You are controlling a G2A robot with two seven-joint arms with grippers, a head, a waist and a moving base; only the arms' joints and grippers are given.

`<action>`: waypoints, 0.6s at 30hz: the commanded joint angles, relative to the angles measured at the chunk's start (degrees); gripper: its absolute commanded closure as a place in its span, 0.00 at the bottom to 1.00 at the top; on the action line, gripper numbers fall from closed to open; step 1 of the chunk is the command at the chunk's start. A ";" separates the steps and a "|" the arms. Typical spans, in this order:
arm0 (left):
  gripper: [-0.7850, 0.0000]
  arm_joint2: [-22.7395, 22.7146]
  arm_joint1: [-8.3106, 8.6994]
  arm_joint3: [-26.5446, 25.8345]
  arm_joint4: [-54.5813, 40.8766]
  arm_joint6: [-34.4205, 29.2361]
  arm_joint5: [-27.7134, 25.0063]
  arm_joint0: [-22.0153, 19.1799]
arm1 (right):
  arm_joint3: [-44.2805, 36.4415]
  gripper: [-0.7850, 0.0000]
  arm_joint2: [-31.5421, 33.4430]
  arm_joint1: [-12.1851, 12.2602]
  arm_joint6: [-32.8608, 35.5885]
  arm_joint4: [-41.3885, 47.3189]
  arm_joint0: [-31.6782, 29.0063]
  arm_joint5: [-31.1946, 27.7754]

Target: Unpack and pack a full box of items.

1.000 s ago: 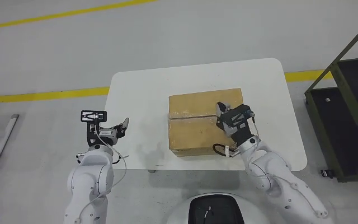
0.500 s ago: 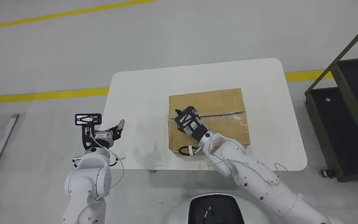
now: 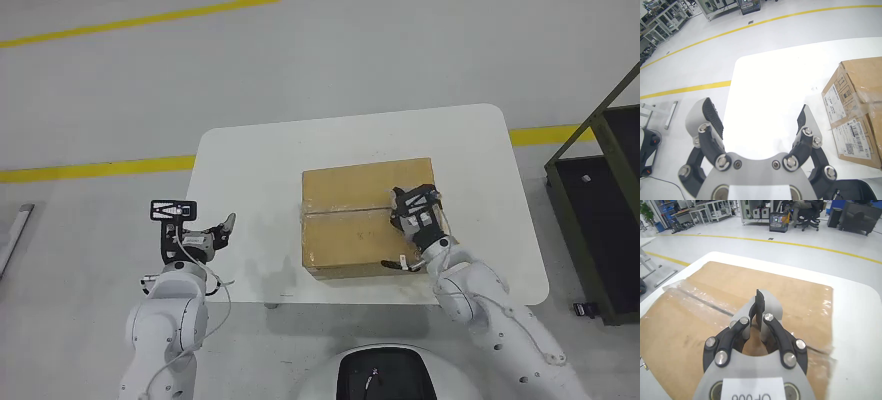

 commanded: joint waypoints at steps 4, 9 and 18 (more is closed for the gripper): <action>0.00 0.81 -0.13 -1.02 -0.77 0.44 -0.89 -0.15 | -5.20 1.00 7.85 1.11 -0.47 0.09 -5.07 0.05; 0.00 1.55 -0.27 -4.12 -5.54 1.59 -4.00 0.77 | -12.77 1.00 16.04 2.07 -1.02 1.10 -10.89 -0.88; 0.00 0.01 -0.38 -11.81 -15.67 4.66 -7.60 5.30 | -28.03 1.00 21.79 2.64 4.68 -3.13 -22.30 2.05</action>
